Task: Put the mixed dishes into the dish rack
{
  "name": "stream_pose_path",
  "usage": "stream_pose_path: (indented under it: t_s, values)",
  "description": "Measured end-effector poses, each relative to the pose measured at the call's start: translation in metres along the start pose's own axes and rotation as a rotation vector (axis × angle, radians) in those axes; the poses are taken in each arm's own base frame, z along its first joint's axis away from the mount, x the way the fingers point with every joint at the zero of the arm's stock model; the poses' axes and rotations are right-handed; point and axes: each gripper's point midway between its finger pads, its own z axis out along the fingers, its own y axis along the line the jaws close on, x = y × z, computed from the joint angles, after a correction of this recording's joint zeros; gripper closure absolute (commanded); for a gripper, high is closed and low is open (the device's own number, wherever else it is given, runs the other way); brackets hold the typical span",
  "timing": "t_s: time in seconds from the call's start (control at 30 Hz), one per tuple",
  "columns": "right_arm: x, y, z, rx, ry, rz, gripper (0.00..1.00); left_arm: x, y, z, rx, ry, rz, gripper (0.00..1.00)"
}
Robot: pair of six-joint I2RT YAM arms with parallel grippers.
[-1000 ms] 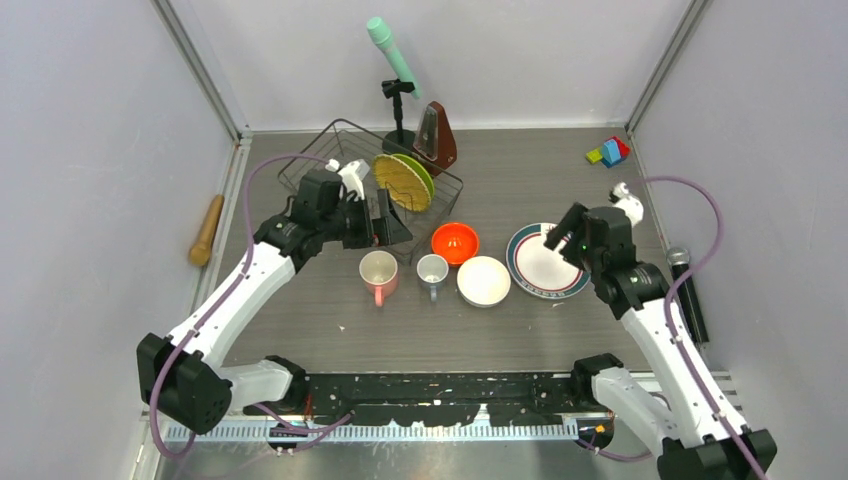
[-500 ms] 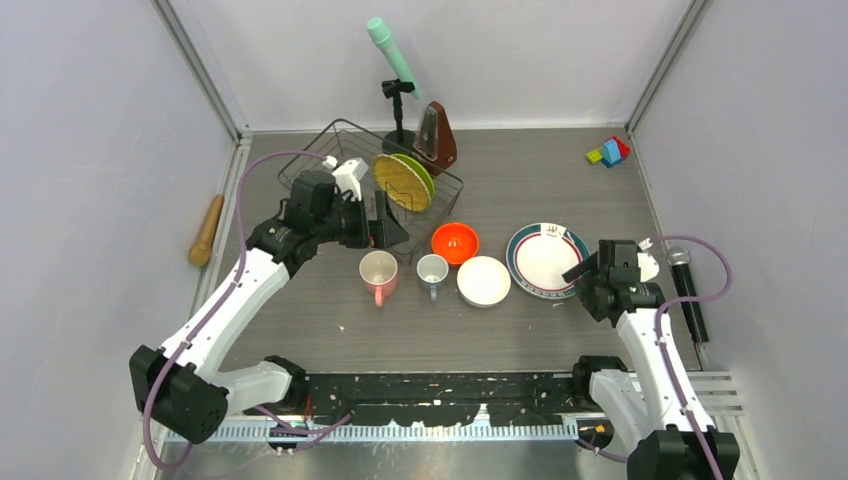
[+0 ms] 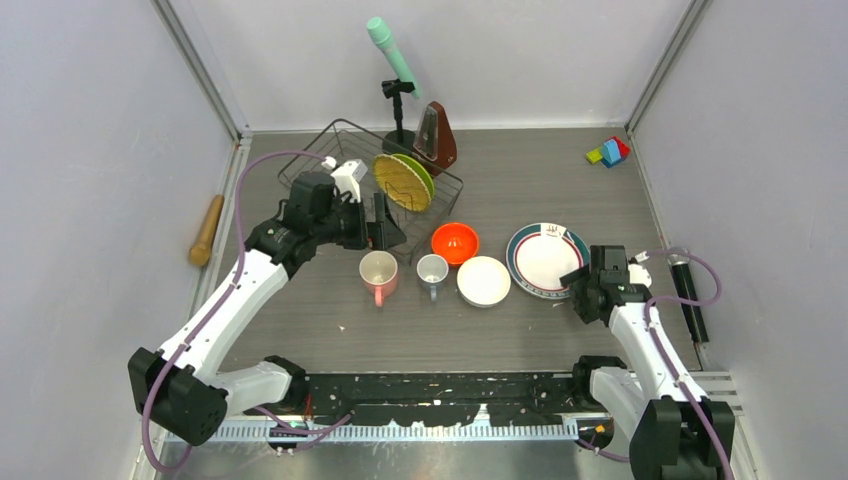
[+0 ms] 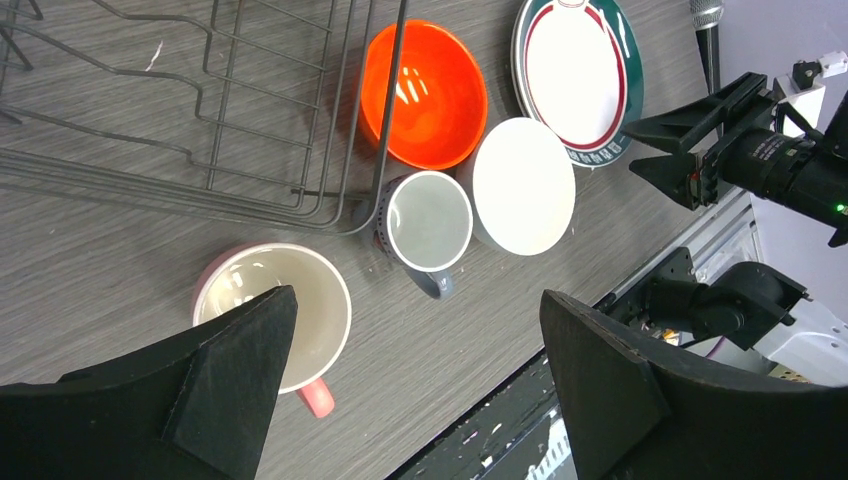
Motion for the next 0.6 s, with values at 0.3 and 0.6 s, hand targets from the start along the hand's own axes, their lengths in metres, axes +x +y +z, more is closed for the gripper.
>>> stream_pose_path:
  t_s: [0.3,0.6]
  values:
    - [-0.0061,0.0069,0.0082,-0.004,-0.028,0.059,0.60,0.0026,0.0023,0.0001,-0.011,0.011,-0.003,0.05]
    - [-0.0082,0.0042,0.0106,0.014,-0.041,0.065,0.61,0.0039,0.0040,0.0000,-0.019,0.015,-0.006,0.05]
